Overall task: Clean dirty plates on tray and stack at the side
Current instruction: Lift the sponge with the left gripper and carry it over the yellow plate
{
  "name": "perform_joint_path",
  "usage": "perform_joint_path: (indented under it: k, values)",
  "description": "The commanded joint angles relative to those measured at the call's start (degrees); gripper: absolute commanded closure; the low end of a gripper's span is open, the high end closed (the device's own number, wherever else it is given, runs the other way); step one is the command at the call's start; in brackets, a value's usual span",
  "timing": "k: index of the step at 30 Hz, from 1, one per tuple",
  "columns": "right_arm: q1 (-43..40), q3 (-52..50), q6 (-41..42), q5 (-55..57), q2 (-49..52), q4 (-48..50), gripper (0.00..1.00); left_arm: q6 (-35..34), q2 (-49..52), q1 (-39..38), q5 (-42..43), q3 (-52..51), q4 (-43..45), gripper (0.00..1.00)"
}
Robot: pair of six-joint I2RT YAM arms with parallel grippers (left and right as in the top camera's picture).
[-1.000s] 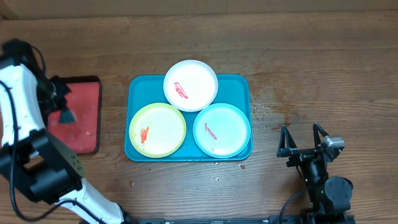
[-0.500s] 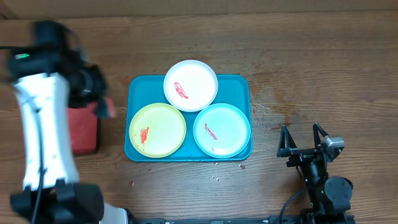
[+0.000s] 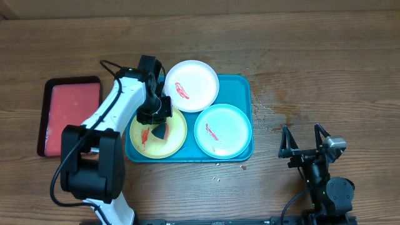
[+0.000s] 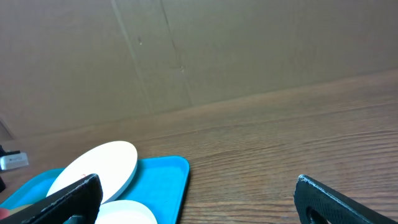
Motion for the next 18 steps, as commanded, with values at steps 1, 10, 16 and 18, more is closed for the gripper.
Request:
perform_joint_path:
  k: [1,10,16,18]
  values:
    - [0.39,-0.59,-0.39,0.15,-0.57,0.17,0.0,-2.84,1.42,-0.2,1.16,0.13,0.02,0.81]
    - [0.39,-0.59,-0.39,0.15,-0.57,0.17,0.0,-2.64,1.16,1.18,1.14,9.84,-11.37,0.3]
    - [0.39,-0.59,-0.39,0.15,-0.57,0.17,0.0,-2.21,-5.07,5.64,1.14,27.56,-22.53,0.28]
    - [0.39,-0.59,-0.39,0.15,-0.57,0.17,0.0,-2.25,-8.55,7.69,0.7,30.25,-23.37,0.28]
